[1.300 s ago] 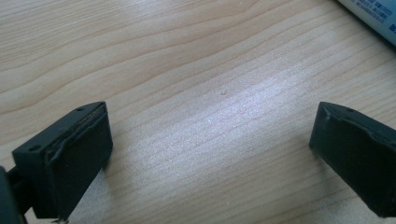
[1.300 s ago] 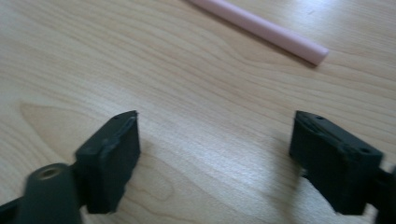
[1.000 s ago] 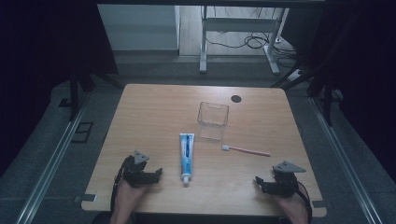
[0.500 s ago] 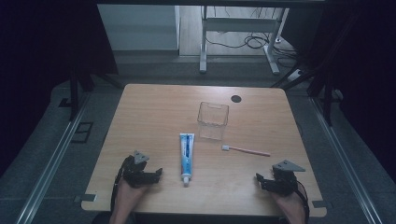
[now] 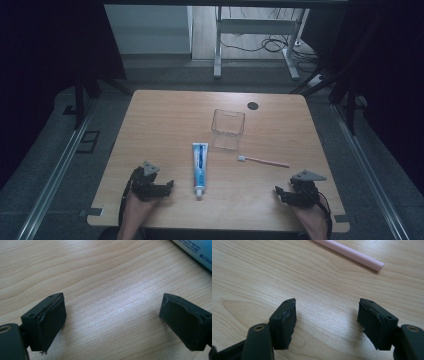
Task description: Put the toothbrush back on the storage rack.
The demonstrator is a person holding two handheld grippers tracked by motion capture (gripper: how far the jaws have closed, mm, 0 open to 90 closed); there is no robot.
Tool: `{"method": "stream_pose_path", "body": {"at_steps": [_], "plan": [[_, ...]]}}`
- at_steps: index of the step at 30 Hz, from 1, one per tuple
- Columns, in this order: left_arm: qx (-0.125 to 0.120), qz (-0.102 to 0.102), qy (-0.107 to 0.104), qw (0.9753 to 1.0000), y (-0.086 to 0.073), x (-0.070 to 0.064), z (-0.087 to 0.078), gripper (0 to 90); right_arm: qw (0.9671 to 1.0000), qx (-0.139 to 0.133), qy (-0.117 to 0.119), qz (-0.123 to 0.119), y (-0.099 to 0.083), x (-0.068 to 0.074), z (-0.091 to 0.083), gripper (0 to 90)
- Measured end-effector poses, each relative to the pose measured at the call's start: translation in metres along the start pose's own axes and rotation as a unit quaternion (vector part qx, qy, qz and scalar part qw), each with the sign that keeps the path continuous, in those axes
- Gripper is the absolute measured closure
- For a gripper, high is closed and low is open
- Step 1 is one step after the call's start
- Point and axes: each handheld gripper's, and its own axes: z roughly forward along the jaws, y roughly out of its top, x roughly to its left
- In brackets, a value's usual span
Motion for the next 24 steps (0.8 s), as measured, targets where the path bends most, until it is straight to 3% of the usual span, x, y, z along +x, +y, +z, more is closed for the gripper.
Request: {"method": "stream_pose_path", "body": {"at_steps": [15,24], "plan": [[0.0,0.001,0.0,1.0,0.0,0.0,0.0,7.2,0.9998,0.011,0.018,-0.001,0.01,-0.005,-0.004,34.7],[0.0,0.0,0.0,1.0,0.0,0.0,0.0,7.2,0.9991,0.015,0.04,0.001,0.019,-0.014,-0.008,48.0]]}}
